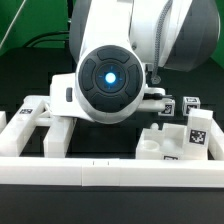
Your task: Assemble chair
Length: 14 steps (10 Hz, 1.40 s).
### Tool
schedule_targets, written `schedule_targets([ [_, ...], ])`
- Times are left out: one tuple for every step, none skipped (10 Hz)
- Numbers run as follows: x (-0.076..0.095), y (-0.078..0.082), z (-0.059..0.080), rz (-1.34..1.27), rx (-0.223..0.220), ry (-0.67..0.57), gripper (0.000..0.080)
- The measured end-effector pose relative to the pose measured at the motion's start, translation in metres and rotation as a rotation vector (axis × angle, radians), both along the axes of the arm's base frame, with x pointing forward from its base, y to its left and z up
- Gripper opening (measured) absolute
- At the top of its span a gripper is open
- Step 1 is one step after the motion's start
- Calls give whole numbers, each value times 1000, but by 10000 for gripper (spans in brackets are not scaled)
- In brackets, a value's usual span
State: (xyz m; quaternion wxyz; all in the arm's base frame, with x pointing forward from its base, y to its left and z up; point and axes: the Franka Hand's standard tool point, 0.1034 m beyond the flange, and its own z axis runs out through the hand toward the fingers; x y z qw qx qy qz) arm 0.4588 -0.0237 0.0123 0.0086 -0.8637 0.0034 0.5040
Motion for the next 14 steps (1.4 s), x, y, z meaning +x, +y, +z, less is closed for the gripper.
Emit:
schedule_targets([
  [1, 0, 1, 1, 0, -3, 284],
  [2, 0, 1, 0, -1, -5, 284],
  [5, 1, 3, 0, -2, -9, 284],
  [9, 3, 8, -3, -10, -8, 284],
  [15, 6, 15, -4, -16, -9, 284],
  [21, 10, 24, -11, -37, -6, 284],
  [30, 17, 38, -12, -48, -8, 284],
  [38, 18, 43, -10, -48, -28, 284],
  [37, 16, 38, -12, -49, -35, 284],
  [39, 16, 36, -11, -50, -55, 284],
  [39, 16, 36, -12, -50, -55, 285],
  [44, 17, 35, -24, -62, -79, 285],
  [57, 24, 42, -68, -75, -152, 285],
  [69, 31, 59, -110, -73, -220, 285],
])
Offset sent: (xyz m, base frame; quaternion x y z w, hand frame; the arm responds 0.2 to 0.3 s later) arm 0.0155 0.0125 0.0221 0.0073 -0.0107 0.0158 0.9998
